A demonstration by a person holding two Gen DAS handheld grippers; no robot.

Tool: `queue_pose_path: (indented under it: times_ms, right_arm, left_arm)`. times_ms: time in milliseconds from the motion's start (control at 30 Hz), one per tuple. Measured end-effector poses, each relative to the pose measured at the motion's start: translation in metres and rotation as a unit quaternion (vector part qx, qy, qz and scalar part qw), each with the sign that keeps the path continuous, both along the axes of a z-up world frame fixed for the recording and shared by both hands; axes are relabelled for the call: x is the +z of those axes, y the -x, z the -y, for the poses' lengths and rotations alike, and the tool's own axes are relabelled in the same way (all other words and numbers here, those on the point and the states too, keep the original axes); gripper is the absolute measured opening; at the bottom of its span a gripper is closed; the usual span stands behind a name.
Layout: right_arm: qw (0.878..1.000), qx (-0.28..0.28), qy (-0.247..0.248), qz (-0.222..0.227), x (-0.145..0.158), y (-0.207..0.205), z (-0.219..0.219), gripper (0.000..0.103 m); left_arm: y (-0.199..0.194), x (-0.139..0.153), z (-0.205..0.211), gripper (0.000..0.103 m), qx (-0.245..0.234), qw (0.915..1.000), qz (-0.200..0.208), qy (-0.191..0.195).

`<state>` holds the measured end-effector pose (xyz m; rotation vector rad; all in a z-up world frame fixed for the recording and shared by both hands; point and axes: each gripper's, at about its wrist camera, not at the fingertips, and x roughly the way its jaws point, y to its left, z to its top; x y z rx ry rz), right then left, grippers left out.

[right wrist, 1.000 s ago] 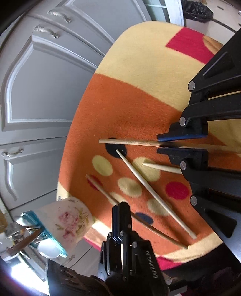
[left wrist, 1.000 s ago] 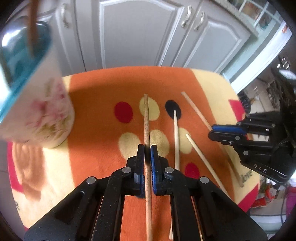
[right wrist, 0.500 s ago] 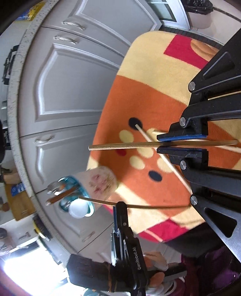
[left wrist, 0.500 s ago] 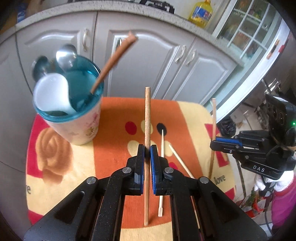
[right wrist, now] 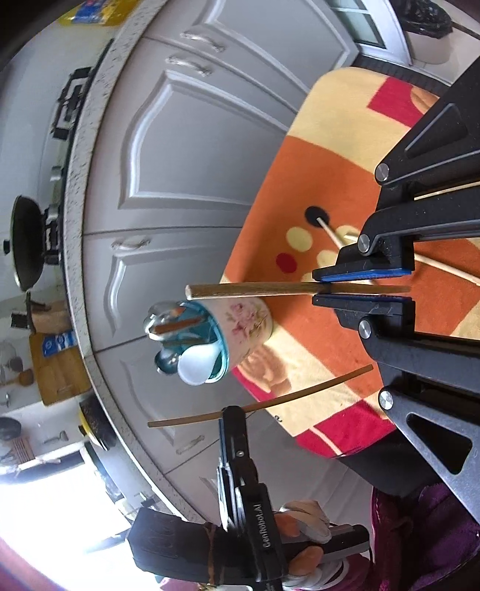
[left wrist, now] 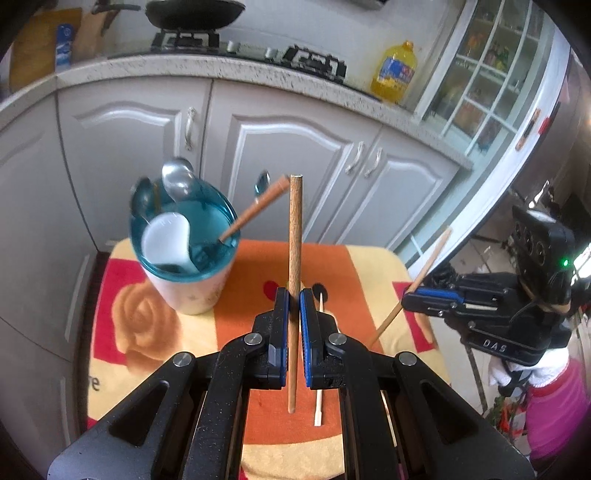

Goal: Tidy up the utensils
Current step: 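Lift both chopsticks upright and carry them over the rose-print cup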

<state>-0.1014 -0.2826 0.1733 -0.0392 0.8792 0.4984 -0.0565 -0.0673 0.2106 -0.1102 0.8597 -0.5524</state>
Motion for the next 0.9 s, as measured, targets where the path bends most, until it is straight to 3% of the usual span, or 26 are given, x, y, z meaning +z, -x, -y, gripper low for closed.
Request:
queue_pose_path:
  times_ms: [300, 600, 767, 900]
  right_arm:
    - [0.998, 0.038, -0.019, 0.045, 0.051, -0.010, -0.030, 0.006]
    - [0.992, 0.074, -0.030, 0.096, 0.112, -0.040, -0.077, 0.006]
    - [0.990, 0.062, -0.032, 0.122, 0.136, -0.069, -0.095, 0.006]
    - [0.990, 0.046, -0.018, 0.133, 0.136, -0.092, -0.108, 0.006]
  left_arm:
    - [-0.007, 0.063, -0.039, 0.005, 0.039, 0.9976, 0.053, 0.021]
    - [-0.049, 0.117, -0.077, 0.004, 0.106, 0.9875, 0.115, 0.020]
    - [-0.081, 0.123, -0.086, 0.004, 0.137, 0.9817, 0.132, 0.011]
    - [-0.110, 0.114, -0.084, 0.004, 0.154, 0.9794, 0.131, 0.000]
